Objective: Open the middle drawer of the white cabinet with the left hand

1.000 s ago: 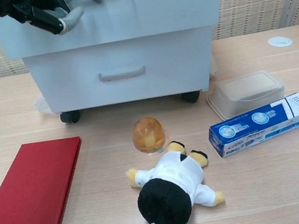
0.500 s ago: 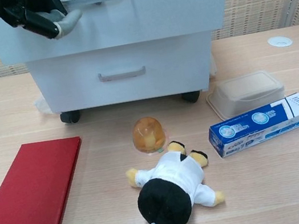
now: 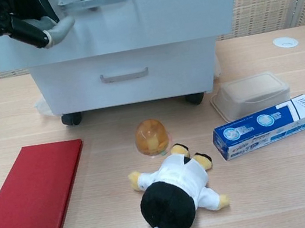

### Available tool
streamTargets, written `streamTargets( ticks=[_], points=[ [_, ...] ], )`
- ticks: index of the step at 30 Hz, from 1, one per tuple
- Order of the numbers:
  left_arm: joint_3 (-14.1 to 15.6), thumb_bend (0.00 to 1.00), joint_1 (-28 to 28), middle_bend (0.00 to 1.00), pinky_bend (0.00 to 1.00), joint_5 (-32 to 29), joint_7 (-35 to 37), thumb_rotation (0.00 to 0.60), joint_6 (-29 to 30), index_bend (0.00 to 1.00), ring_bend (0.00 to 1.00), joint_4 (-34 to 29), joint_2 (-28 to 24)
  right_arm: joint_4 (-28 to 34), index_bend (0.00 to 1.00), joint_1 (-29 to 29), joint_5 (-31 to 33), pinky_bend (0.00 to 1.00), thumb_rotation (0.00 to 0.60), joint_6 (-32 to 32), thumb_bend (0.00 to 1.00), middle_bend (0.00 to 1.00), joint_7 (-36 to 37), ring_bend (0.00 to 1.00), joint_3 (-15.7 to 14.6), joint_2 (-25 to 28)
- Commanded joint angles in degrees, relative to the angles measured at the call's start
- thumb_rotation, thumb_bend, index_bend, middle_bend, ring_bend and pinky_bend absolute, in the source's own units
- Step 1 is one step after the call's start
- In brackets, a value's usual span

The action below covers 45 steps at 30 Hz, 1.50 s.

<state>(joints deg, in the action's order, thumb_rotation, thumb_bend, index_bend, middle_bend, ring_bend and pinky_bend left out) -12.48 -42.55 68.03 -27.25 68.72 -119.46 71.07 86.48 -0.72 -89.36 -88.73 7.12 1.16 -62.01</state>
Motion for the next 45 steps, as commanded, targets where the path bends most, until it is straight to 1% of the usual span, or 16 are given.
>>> streamTargets(
  ticks=[1, 19, 33, 41, 45],
  points=[
    [0.26, 0.55, 0.39, 0.98, 1.00, 0.29, -0.32, 0.600, 0.58, 0.30, 1.00, -0.56, -0.02, 0.03, 0.18, 0.03, -0.03, 0.21, 0.600, 0.02, 0.34, 0.22, -0.03, 0.18, 0.01, 0.02],
    [2.62, 0.55, 2.91, 0.98, 1.00, 3.69, -2.76, 0.600, 3.05, 0.30, 1.00, -4.25, -0.28, -0.19, 0.18, 0.09, 0.09, 0.21, 0.600, 0.15, 0.34, 0.22, 0.13, 0.18, 0.04, -0.06],
    [3.92, 0.55, 4.87, 0.98, 1.00, 5.27, -4.09, 0.600, 4.34, 0.30, 1.00, -6.53, -0.45, -0.39, 0.18, 0.17, 0.14, 0.21, 0.600, 0.31, 0.34, 0.22, 0.18, 0.18, 0.03, -0.21],
    [4.71, 0.55, 5.82, 0.98, 1.00, 4.88, -5.68, 0.600, 4.52, 0.30, 1.00, -7.92, -1.00, -0.42, 0.18, 0.31, 0.03, 0.21, 0.600, 0.46, 0.34, 0.22, 0.11, 0.18, 0.00, -0.38],
    [5.13, 0.55, 6.55, 0.98, 1.00, 5.87, -6.04, 0.600, 5.17, 0.30, 1.00, -8.64, -1.16, -0.39, 0.18, 0.35, -0.03, 0.21, 0.600, 0.48, 0.34, 0.22, 0.11, 0.18, -0.02, -0.39]
  ],
)
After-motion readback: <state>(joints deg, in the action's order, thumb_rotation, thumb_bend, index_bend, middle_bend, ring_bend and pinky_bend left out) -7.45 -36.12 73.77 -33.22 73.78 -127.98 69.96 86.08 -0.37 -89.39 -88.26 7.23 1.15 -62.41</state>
